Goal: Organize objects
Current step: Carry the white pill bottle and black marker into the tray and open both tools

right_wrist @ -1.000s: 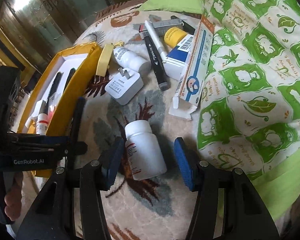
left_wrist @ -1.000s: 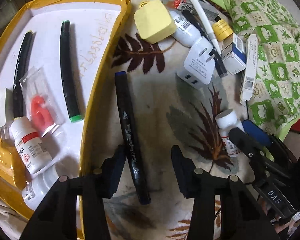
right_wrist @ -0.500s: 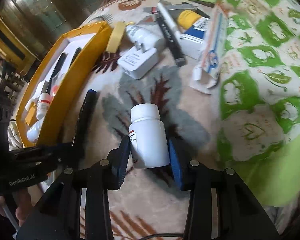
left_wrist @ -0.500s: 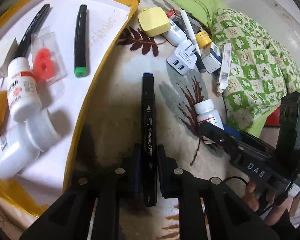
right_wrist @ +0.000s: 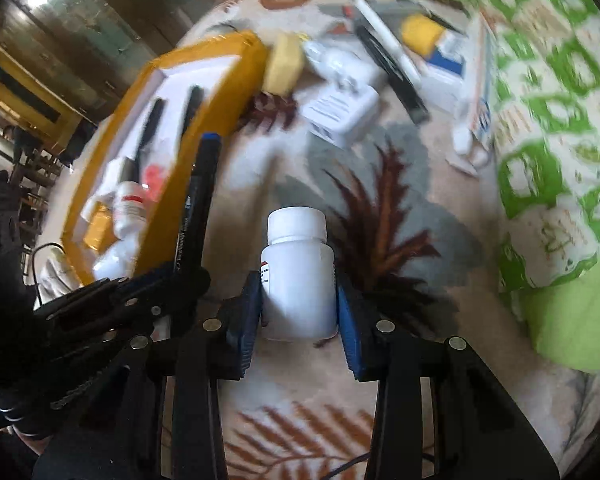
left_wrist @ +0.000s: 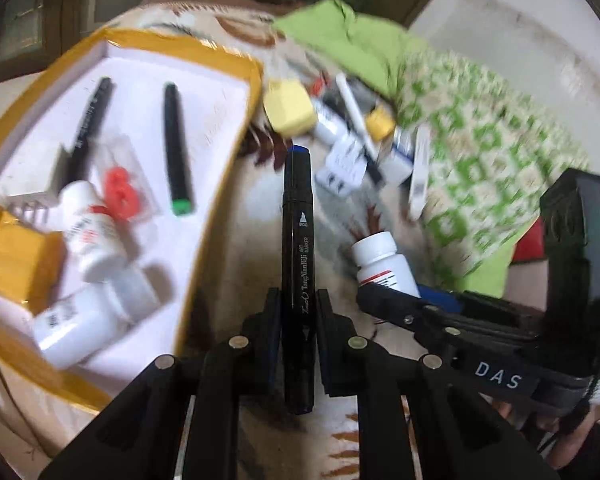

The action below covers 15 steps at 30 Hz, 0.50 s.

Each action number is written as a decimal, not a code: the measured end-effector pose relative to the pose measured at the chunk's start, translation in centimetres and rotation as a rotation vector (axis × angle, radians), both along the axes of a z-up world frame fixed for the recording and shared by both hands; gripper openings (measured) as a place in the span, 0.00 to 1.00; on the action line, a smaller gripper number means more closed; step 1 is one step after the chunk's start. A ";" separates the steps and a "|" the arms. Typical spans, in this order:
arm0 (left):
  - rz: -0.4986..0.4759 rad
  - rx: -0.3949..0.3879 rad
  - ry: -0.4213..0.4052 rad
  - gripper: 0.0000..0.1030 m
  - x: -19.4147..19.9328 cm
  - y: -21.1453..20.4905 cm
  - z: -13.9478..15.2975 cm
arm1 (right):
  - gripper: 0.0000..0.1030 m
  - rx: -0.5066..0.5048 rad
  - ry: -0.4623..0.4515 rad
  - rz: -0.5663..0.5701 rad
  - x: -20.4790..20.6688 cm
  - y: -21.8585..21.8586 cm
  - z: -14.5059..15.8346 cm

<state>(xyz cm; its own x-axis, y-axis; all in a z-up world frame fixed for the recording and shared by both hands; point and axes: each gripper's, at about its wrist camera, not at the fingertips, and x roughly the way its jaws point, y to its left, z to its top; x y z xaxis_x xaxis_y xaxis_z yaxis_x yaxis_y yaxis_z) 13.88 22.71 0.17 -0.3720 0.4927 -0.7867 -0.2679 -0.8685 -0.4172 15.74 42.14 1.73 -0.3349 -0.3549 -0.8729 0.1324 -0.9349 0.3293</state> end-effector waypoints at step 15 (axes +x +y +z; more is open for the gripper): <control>0.208 0.111 0.025 0.14 -6.2 -12.4 3.3 | 0.35 -0.054 0.077 0.084 -2.7 -9.8 3.7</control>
<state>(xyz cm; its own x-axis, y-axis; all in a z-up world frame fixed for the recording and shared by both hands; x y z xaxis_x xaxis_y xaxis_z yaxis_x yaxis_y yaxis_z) 7.70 10.26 3.45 -0.4931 0.4865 -0.7212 -0.0991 -0.8550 -0.5091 13.09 32.35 5.38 -0.3670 -0.4307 -0.8245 0.2361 -0.9005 0.3653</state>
